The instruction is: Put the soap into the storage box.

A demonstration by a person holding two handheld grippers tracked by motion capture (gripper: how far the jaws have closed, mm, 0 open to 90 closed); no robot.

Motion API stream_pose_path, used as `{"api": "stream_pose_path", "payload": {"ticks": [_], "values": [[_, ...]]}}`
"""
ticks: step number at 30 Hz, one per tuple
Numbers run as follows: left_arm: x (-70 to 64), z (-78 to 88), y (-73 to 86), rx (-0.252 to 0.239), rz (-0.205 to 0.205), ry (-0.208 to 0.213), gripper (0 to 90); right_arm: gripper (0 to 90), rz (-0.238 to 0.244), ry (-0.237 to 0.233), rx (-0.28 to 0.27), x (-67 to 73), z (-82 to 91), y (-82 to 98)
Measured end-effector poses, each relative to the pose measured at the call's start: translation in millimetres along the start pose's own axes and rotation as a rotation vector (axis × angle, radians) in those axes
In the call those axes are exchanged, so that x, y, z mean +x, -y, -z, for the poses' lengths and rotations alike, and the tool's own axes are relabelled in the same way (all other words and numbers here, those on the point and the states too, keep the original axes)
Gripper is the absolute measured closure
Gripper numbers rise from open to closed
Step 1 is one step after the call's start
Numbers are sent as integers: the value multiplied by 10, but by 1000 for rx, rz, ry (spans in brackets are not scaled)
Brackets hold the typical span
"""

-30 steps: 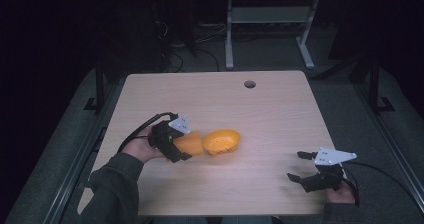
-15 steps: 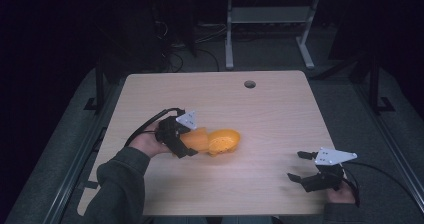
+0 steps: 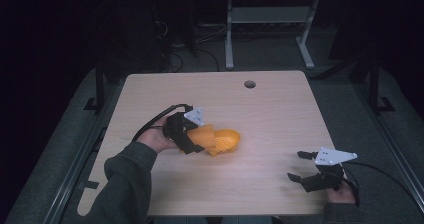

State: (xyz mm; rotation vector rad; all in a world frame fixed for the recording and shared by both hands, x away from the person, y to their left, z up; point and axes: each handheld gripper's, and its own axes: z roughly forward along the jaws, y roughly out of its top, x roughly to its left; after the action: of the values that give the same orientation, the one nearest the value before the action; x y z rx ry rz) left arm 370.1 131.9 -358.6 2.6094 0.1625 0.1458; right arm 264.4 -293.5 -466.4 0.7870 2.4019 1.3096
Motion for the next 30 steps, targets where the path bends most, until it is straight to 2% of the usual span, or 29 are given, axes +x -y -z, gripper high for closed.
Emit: {"api": "stream_pose_path", "payload": {"ticks": [18,30], "values": [[82,-211,-185,-36,-21,18,208,137,1,-1,-7,-7,7,0],[103,-318,-255,-40,-31,28,208,137,1,-2,-8,-6,8,-1]]}}
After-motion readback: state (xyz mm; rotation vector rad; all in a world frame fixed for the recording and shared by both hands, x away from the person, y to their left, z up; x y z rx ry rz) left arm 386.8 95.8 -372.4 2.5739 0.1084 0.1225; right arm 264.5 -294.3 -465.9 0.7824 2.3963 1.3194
